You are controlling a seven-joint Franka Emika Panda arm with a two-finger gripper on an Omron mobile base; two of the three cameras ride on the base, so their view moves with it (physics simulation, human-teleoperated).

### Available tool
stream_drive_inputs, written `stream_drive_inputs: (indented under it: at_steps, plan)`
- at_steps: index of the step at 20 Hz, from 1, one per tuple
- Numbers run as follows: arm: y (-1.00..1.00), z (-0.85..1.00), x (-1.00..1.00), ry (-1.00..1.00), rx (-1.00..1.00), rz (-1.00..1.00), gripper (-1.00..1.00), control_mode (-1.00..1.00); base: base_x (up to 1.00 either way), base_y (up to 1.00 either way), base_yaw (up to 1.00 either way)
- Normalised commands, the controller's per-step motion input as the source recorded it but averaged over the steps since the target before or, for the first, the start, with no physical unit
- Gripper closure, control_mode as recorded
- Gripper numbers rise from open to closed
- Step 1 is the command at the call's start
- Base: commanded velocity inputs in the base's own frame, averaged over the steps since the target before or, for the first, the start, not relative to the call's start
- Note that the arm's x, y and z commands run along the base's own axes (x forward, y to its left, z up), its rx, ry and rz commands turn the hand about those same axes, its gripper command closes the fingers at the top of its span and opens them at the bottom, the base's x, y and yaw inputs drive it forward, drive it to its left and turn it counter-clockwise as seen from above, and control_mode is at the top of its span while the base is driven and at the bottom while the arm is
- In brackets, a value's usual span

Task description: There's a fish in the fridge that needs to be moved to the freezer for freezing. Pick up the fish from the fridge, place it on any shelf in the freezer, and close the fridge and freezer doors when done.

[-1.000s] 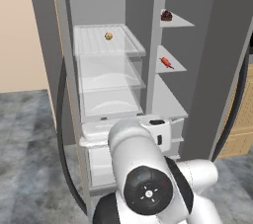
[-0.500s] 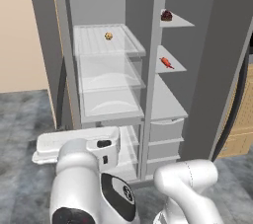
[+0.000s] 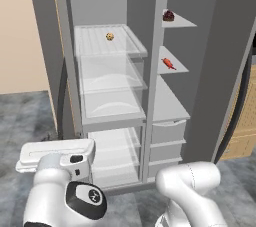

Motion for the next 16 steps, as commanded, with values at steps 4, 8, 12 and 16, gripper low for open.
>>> stream_drive_inputs:
  at_steps: [4,8,12,16]
  plan:
    - [0.1,-0.43,0.14,-0.07,0.01,-0.07,-1.0,-1.0,0.0,0.0,0.0]
    - [0.0,-0.27,0.03,0.0,0.0,-0.03,-1.0,-1.0,0.0,0.0,0.0]
    - [0.0,-0.23,0.0,0.0,0.0,-0.02,-1.0,-1.0,0.0,0.0,0.0]
    - [0.0,-0.2,0.11,0.0,0.0,-0.02,-1.0,-1.0,0.0,0.0,0.0]
